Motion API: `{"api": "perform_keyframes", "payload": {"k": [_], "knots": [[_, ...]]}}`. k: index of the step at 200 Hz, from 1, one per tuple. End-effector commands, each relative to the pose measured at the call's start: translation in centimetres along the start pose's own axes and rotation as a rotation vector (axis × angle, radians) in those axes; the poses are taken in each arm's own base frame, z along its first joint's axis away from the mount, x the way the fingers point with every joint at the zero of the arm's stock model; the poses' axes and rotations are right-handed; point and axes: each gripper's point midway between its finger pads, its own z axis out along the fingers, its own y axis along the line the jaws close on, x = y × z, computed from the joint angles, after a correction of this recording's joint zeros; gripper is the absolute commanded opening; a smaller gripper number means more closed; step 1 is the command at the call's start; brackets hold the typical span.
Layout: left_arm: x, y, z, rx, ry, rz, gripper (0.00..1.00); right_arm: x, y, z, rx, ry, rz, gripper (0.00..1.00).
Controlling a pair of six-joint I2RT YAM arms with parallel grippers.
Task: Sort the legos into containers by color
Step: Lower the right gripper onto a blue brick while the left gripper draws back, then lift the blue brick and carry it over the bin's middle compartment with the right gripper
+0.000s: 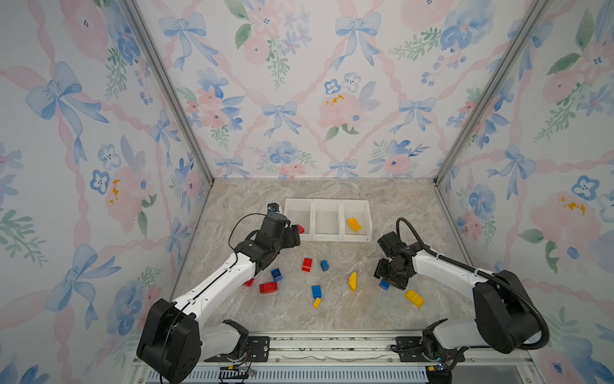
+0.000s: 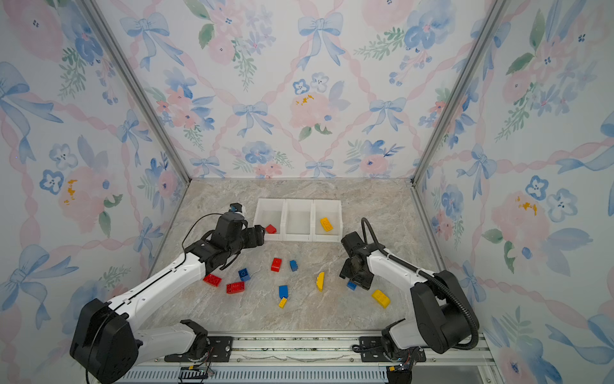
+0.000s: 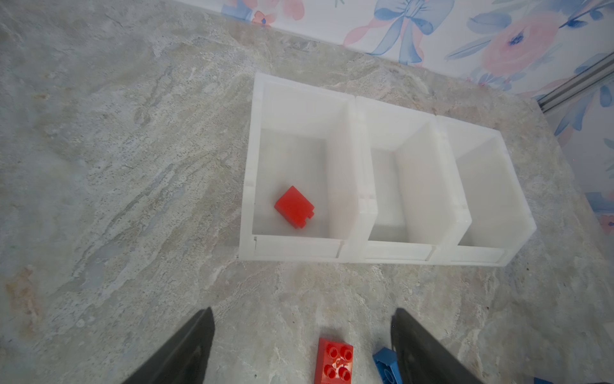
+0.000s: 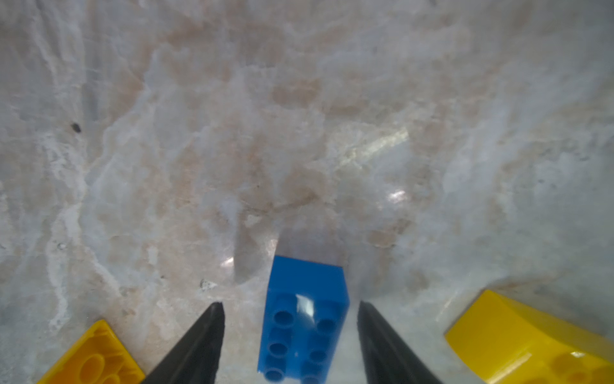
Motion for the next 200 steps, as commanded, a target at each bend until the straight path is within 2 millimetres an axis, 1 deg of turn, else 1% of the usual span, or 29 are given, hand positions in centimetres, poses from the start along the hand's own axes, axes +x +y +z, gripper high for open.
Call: {"api": "perform_keyframes", "payload": {"k": [1,66,88,103,126,143,163,200], "knots": [[0.3,-0.2,-0.6,0.030,-0.006,-0.021,0.86,0.5,-0.6,0.7,0.030,0.003,-0.005,0.59],[1.7,0.3,-0.8,0.034,0.014,-0.073,0.87,0.3,-0.6,0.6,0.042,-0.014,-0.020,0.42],[1.4,0.7,-1.3,0.025,-0.008,-0.088,0.87,0.4,-0.4,0.6,0.040,-0.016,-0.025,0.36],[1.2,0.8,-1.6,0.021,-0.023,-0.090,0.87,0.6,-0.4,0.6,0.041,-0.016,-0.032,0.34],[1.2,0.8,-1.9,0.026,-0.031,-0.092,0.88,0.4,0.3,0.2,0.027,-0.027,-0.044,0.31],[1.5,0.8,-1.9,0.031,-0.025,-0.088,0.89,-0.1,1.4,-1.0,0.011,-0.059,-0.071,0.30],[1.8,1.0,-1.9,0.033,-0.019,-0.088,0.89,-1.1,3.1,-2.9,-0.012,-0.111,-0.118,0.30],[2.3,1.1,-1.8,0.030,-0.007,-0.087,0.89,-2.9,7.3,-6.7,-0.078,-0.196,-0.215,0.29]]}}
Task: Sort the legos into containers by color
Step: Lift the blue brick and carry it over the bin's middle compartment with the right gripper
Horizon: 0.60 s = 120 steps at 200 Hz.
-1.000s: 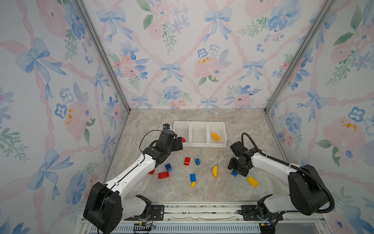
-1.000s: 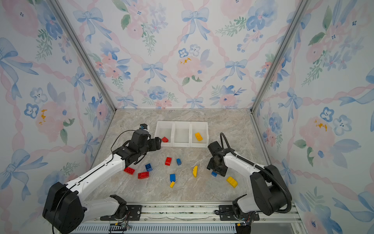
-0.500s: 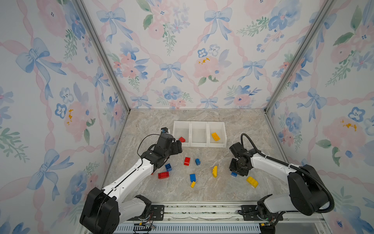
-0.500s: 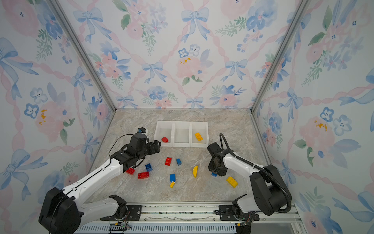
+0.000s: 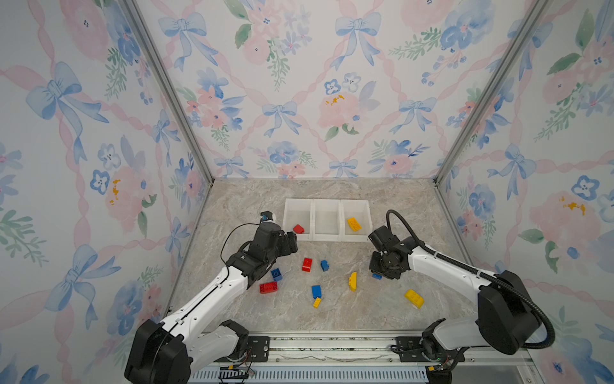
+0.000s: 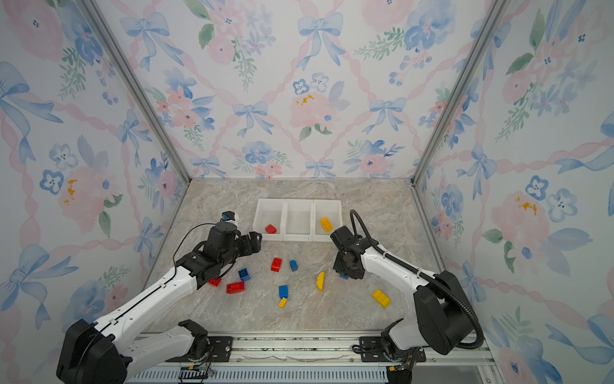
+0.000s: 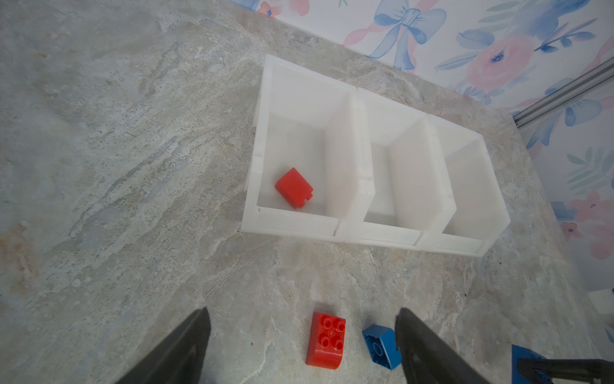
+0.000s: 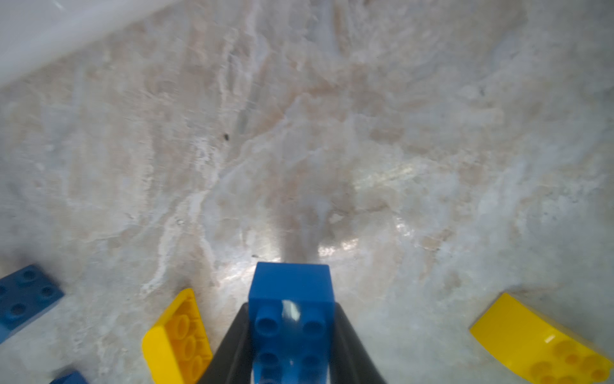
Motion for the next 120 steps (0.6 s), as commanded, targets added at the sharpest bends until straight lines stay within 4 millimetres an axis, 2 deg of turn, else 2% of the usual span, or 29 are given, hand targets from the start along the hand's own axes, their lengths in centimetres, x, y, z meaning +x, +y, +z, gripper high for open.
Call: {"api": "perform_keyframes", "payload": {"k": [1,34,87,91,120], "knots": [[0.2,0.1,-0.2,0.003,-0.001,-0.010,0.89,-1.7,1.8,-2.0,-0.006,-0.057,-0.080,0.29],[0.5,0.1,-0.1,0.007,0.007,-0.008,0.90,-3.5,6.0,-3.9,-0.072,-0.107,-0.170,0.29],[0.8,0.3,-0.4,0.012,0.004,-0.017,0.92,-6.4,12.0,-5.4,-0.147,-0.166,-0.293,0.29],[0.8,0.3,-0.4,0.013,0.005,-0.017,0.92,-6.4,12.4,-4.6,-0.138,-0.157,-0.302,0.29],[0.8,0.3,-0.5,0.016,0.003,-0.022,0.92,-7.7,15.1,-4.3,-0.175,-0.169,-0.349,0.29]]}}
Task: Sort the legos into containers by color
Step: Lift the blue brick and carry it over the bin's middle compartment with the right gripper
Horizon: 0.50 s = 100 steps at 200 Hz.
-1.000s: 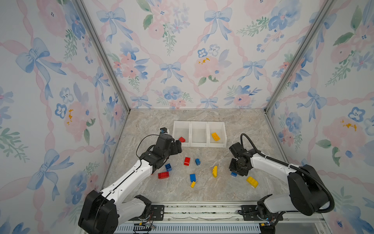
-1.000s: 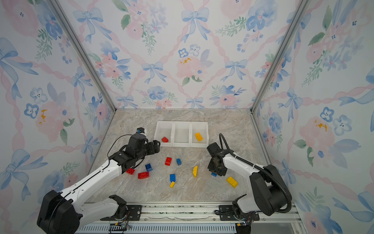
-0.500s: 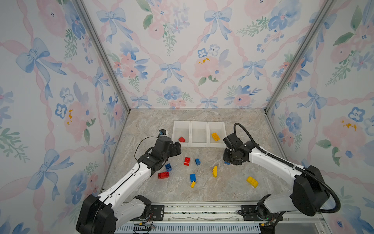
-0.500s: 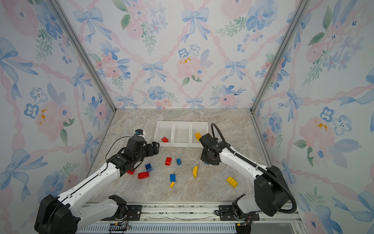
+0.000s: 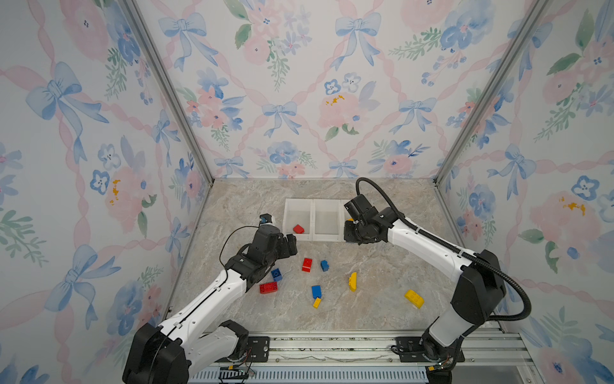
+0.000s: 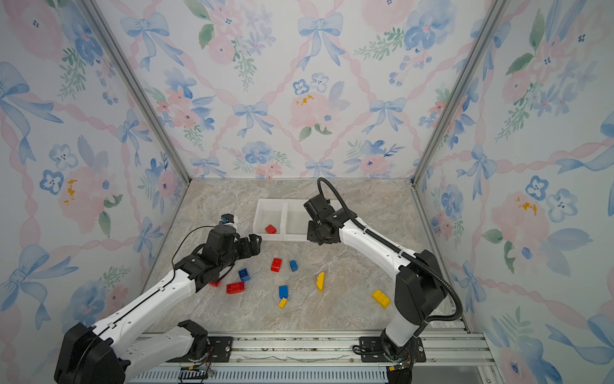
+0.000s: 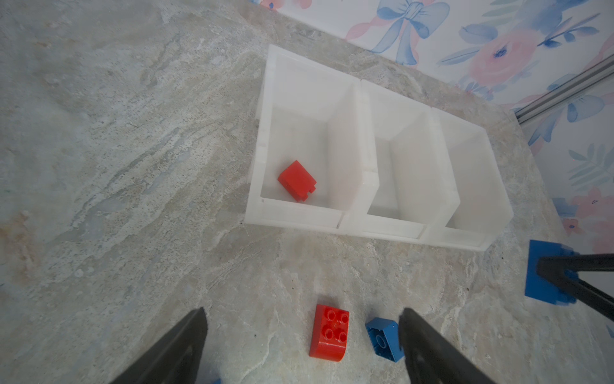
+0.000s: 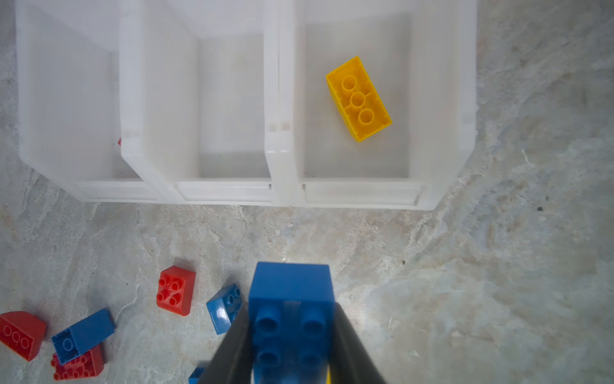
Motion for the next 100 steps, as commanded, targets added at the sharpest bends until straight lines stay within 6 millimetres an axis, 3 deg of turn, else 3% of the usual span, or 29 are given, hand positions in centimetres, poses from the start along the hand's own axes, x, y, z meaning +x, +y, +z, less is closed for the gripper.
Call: {"api": "perform_keyframes", "payload": {"k": [1,13,16,27,100], "knots": [[0.3,0.0,-0.2,0.011,0.004,-0.016,0.92,-1.2,1.8,0.4,-0.023,-0.011,-0.076,0.29],[0.3,-0.1,-0.2,0.015,0.002,-0.019,0.92,-1.8,2.6,1.0,-0.034,-0.017,-0.089,0.29],[1.4,0.6,0.1,0.001,0.024,-0.016,0.92,-2.0,2.8,1.1,-0.037,-0.019,-0.093,0.29],[1.6,0.8,0.1,-0.004,0.027,-0.019,0.92,-2.6,3.4,1.5,-0.044,-0.029,-0.104,0.29],[1.8,1.0,-0.1,-0.005,0.024,-0.019,0.93,-5.6,7.0,5.7,-0.069,-0.032,-0.132,0.28]]}}
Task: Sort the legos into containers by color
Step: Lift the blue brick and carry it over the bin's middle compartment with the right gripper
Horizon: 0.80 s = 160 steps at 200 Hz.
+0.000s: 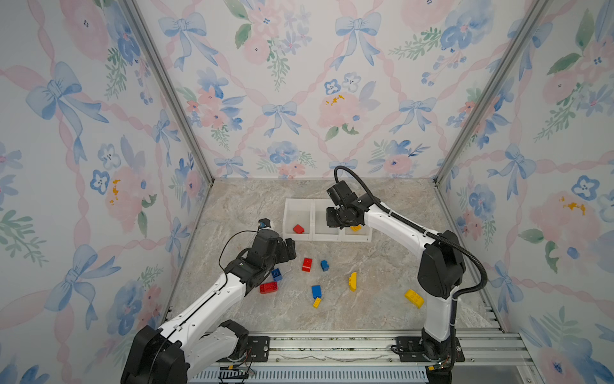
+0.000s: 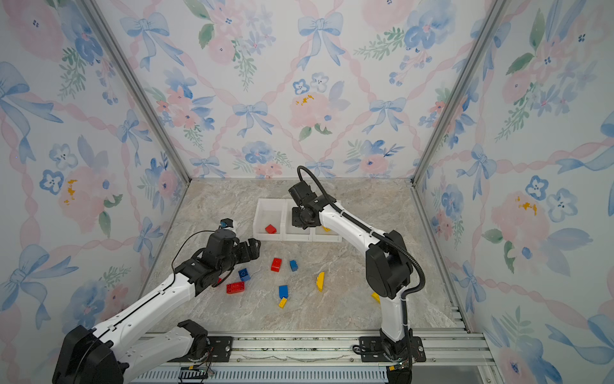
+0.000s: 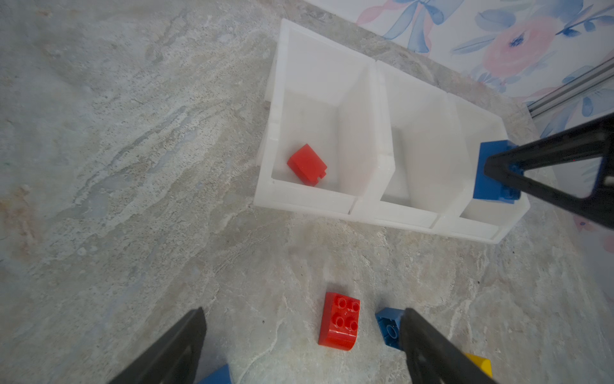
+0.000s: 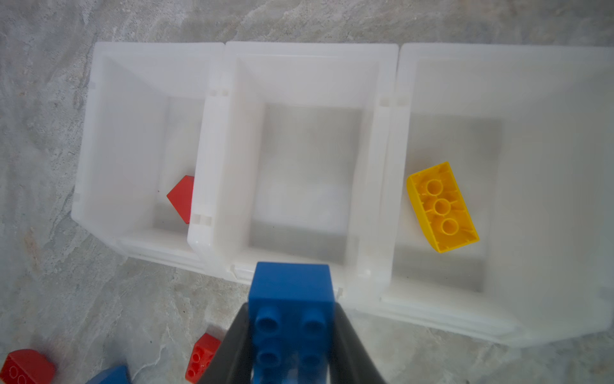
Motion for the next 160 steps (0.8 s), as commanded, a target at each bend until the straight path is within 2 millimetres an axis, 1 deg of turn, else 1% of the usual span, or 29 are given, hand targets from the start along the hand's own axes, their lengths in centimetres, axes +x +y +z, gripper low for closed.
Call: {"api": "perform_keyframes", "payload": {"k": [1,29,46,94,139,160], "knots": [[0.1,0.0,-0.3,0.009,0.001,-0.006,0.93,-0.4,1.4,1.2,-0.019,0.010,-0.032,0.28],[0.2,0.0,-0.2,0.009,0.003,-0.006,0.93,-0.9,2.1,3.1,-0.024,0.028,-0.035,0.28],[0.1,0.0,-0.3,0.008,0.000,-0.002,0.94,-1.0,2.2,4.3,-0.020,0.043,-0.039,0.28],[0.2,0.1,-0.4,0.011,0.001,0.000,0.94,-0.7,1.4,7.5,-0.005,0.097,-0.017,0.29],[0.1,0.0,-0.4,0.012,0.002,-0.003,0.95,-0.1,0.6,9.1,0.008,0.132,0.007,0.31],[0.2,0.1,-0.3,0.012,0.004,-0.003,0.95,0.1,0.4,9.5,0.009,0.145,0.014,0.37]]}}
